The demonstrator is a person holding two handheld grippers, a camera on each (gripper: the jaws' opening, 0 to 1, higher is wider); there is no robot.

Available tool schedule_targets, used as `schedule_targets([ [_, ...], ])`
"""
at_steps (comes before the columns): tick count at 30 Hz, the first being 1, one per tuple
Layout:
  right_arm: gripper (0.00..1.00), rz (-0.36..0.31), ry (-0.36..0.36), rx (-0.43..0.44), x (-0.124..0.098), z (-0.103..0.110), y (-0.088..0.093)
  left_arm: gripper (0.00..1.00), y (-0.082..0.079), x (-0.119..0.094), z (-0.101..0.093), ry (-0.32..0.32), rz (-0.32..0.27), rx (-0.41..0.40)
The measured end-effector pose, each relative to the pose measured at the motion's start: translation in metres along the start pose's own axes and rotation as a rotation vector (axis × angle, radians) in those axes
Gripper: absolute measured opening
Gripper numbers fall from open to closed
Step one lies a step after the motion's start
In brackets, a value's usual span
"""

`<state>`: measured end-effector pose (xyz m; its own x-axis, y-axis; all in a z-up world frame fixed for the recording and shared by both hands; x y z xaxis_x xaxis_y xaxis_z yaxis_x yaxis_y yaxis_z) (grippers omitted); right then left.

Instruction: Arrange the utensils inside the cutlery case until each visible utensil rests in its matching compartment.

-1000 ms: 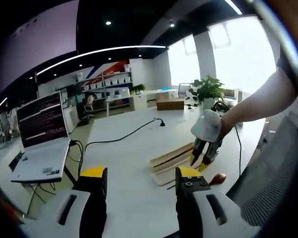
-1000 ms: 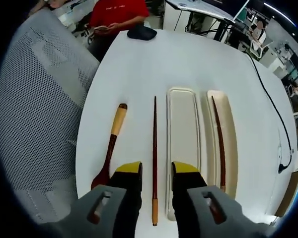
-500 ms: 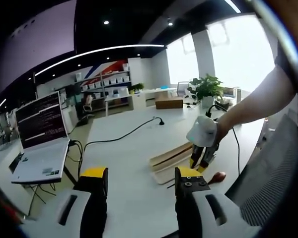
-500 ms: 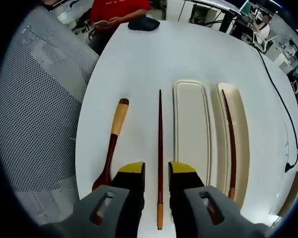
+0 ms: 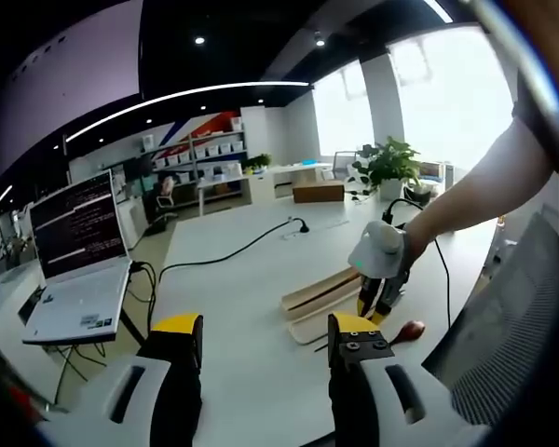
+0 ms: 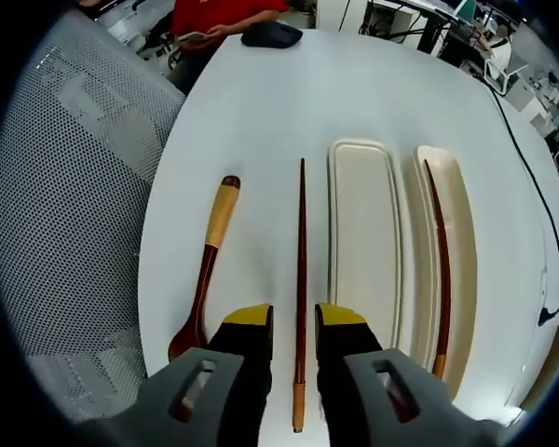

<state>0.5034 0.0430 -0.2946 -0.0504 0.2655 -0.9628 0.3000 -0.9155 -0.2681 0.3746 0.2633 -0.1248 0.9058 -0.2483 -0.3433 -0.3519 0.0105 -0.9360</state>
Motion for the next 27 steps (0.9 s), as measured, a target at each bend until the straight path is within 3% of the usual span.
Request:
schedule_targets([
  [16, 0.12, 0.026, 0.032, -0.022, 0.0006, 0.0009, -0.0010, 0.55, 0.0003, -0.0009, 0.0019, -0.005, -0.005, -0.012],
  [27, 0.02, 0.055, 0.026, -0.034, 0.0032, 0.0014, -0.0061, 0.55, -0.0010, -0.0012, 0.0003, 0.005, -0.014, -0.006],
])
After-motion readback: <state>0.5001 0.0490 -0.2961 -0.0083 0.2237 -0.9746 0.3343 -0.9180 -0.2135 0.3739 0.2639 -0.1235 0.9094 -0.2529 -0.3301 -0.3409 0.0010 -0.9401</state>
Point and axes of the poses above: the point that each gripper's makers call its tool centre point, and the gripper's own axes: x roughly forward along the fingers, z roughly to its left, y roughly out of its underside, the point moved 7 cm from there along -x, roughly backward along the fingers, and after that the axes turned 14 degrees about -x, right-handed, at the moved point
